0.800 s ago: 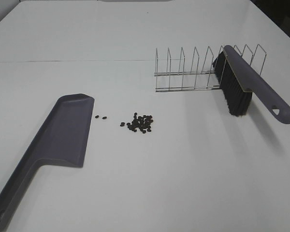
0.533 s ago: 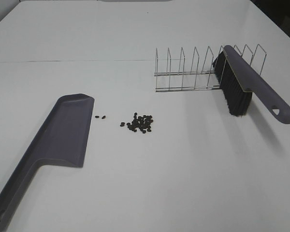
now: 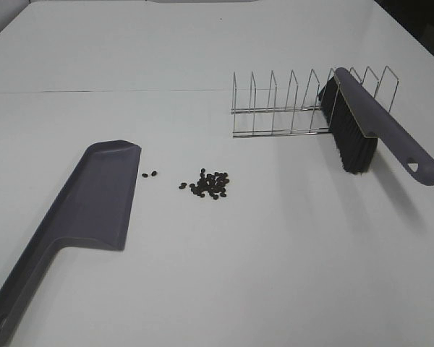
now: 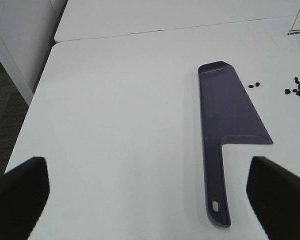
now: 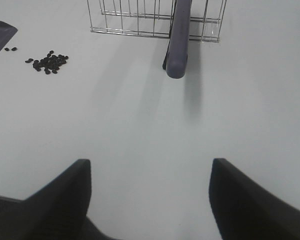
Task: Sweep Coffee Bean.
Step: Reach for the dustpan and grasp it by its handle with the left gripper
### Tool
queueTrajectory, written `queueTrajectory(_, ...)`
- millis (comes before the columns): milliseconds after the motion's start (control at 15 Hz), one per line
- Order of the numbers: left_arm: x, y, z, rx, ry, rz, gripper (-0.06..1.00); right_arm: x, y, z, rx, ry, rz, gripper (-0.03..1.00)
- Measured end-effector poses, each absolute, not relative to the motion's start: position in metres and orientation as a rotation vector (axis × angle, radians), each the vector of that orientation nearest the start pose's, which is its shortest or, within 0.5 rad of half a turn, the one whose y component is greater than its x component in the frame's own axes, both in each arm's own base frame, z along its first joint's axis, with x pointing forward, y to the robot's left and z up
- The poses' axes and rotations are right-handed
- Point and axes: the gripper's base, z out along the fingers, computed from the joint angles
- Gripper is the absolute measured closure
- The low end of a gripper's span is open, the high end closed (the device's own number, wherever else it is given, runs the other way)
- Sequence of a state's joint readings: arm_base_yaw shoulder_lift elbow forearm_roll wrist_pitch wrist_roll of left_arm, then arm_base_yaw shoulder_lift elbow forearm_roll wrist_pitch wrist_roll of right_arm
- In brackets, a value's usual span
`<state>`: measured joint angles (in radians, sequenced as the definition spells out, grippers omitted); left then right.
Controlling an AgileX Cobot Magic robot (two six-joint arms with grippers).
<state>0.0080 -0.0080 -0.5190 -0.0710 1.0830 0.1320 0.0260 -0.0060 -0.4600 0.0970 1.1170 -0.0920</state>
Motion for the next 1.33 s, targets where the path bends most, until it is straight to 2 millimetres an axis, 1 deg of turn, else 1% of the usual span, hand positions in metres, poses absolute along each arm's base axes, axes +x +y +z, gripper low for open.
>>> queueTrajectory(1200, -0.0094, -0.0057, 0.2808, 0.132, 2.033, 0.004, -0.05, -0.0044, 0.0079, 0.262, -0.132, 2.127, 0.08, 0.37)
queueTrajectory(1267, -0.0094, -0.0057, 0.2808, 0.132, 2.033, 0.004, -0.05, -0.0044, 0.0079, 0.262, -0.127, 2.128, 0.083, 0.23)
queueTrajectory(1333, -0.0094, -0.0057, 0.2808, 0.132, 2.033, 0.004, -0.05, -0.0044, 0.0079, 0.262, -0.104, 2.129, 0.096, 0.12)
